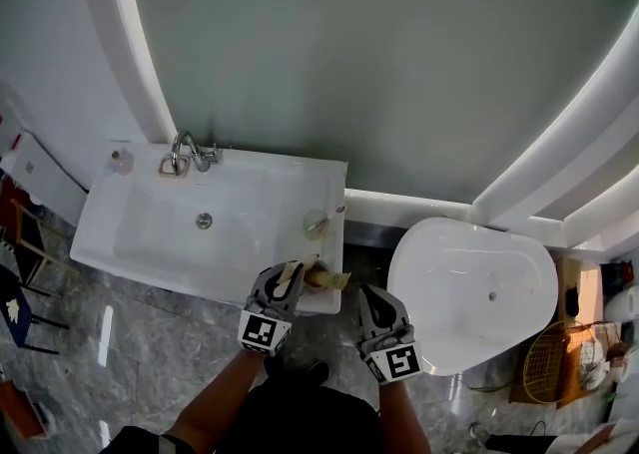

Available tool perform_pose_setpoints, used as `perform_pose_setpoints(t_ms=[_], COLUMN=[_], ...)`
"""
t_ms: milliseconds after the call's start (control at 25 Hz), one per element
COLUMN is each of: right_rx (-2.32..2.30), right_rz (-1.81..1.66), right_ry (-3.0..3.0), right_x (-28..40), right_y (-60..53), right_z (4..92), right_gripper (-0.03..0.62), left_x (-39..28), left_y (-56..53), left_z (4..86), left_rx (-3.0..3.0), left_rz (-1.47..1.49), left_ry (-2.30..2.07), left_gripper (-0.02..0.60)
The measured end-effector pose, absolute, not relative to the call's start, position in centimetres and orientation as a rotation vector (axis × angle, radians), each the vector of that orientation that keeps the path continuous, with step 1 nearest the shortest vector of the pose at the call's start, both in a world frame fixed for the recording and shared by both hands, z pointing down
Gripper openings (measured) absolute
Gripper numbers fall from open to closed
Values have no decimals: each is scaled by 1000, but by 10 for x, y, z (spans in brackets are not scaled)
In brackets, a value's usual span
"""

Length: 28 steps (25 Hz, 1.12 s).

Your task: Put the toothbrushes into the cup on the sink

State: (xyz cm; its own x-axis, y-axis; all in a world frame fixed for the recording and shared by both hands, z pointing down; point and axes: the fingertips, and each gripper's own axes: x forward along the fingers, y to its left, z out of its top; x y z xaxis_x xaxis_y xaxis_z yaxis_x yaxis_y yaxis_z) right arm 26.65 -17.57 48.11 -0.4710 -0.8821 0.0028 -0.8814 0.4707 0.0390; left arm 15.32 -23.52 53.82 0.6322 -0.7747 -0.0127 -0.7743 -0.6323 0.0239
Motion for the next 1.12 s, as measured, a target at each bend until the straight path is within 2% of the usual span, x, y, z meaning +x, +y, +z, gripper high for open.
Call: perform_pose_setpoints(t_ms=[400,1120], right_rx=[1611,1625], right_rz=[-40,-63], right_ry=[-2699,-2684], right_x=[272,278], right_y=[-169,-162], right_z=[485,519], right_gripper=[26,26], left_x=[167,169], left_y=[-231,-232], left_z=[547,611], left_rx=[2863,2834], left_rz=[-31,61], left_ry=[-1310,-1332], left_gripper=[48,48])
